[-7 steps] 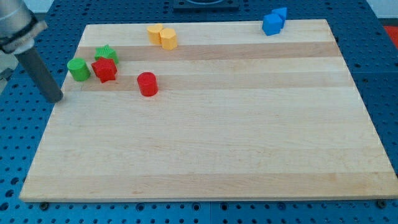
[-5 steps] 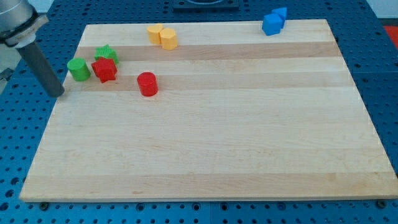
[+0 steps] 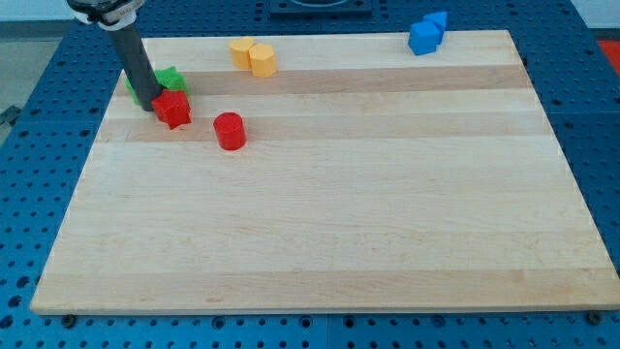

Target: Move the green circle to the top of the green star

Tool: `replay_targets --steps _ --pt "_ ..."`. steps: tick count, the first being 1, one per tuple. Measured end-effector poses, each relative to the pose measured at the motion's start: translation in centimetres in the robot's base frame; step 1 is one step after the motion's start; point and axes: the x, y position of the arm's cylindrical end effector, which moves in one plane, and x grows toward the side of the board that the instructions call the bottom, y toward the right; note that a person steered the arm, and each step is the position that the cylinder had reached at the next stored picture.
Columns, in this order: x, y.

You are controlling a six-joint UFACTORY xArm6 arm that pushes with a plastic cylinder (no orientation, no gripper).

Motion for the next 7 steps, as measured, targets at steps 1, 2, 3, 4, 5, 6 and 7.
replay_targets --steps 1,2,3,4,5,6,7 --pt "0.9 -0.7" --pt "3.1 -3.8" --pt "3.2 -3.9" --pt "-0.8 -3.6" --pt "-1.1 -3.6" --pt "-3.0 -3.6" --pt "-3.2 -3.5"
